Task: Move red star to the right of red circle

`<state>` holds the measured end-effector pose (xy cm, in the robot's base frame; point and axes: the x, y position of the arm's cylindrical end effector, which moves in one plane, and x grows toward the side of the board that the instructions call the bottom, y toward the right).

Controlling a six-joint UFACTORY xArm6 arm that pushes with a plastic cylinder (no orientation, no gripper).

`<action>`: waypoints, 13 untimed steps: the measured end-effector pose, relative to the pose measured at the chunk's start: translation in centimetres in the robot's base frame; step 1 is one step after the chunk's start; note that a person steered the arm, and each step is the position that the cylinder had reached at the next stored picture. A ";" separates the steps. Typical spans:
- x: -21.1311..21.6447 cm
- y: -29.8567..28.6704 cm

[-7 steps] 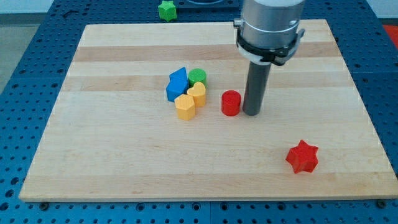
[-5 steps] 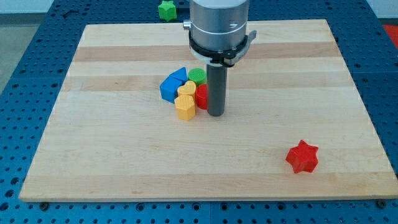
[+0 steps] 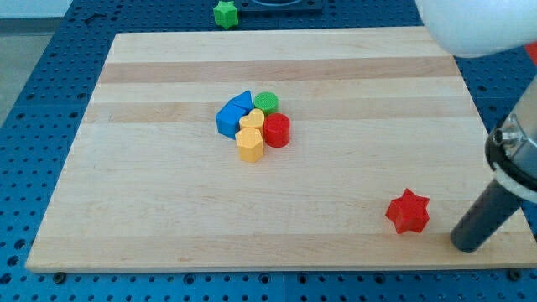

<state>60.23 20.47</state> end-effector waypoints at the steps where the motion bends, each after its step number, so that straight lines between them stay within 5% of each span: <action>1: -4.8 -3.0; 3: -6.6 -7.6; 4: -4.7 -2.0; 5: -0.7 -5.1; 8: -8.0 -10.8; 13: -10.4 -14.1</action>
<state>49.81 6.33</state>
